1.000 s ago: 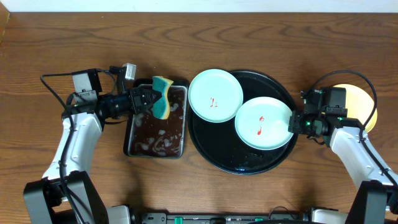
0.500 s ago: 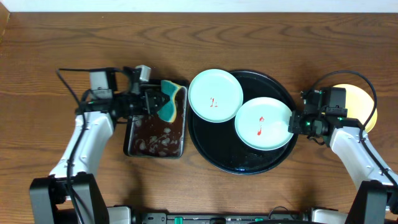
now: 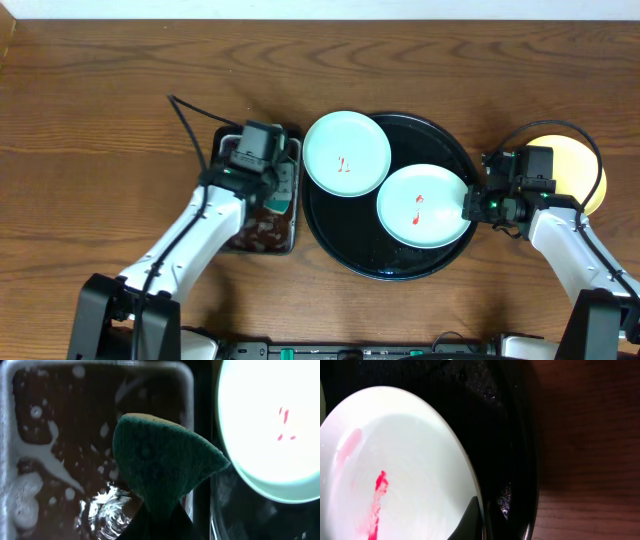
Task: Clean dirty plates on tray and stack at the side
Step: 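Lift the sponge out of the basin with the left gripper, then scrub the right green plate's red smear with the left-held sponge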
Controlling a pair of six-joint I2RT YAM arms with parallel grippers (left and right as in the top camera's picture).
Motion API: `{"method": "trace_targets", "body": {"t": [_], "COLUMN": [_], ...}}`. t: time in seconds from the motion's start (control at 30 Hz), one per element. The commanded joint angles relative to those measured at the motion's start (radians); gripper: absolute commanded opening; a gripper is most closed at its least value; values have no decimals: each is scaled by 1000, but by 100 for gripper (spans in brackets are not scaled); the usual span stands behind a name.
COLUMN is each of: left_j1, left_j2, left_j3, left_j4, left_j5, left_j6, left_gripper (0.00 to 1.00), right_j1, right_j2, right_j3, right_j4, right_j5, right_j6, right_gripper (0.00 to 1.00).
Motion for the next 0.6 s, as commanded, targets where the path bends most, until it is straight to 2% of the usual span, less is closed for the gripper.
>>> {"method": "trace_targets", "body": {"t": [0.0,0.1,0.17,0.37,0.57], "left_j1": [-44,-93,-134,-239,-350], "left_j2": [-4,-4,-4,41,191], "left_j3": [70,140,175,178,178], "left_j4": [-45,-67,-29,228,422], "left_j5": [-69,40,120,254,263], "left_j6": [-35,-37,-66,-222,-337], "left_gripper": [7,7,7,7,7], "right_j1": [7,7,7,7,7], "right_j2": [2,2,2,2,2], "right_j3": [-6,-11,-18,-37,-37], "right_j4": [0,-1,0,0,-1], "right_j5": [-9,-9,-9,-9,-9], "right_j6": [13,13,13,13,13], "right_gripper": [1,1,1,1,1]}}
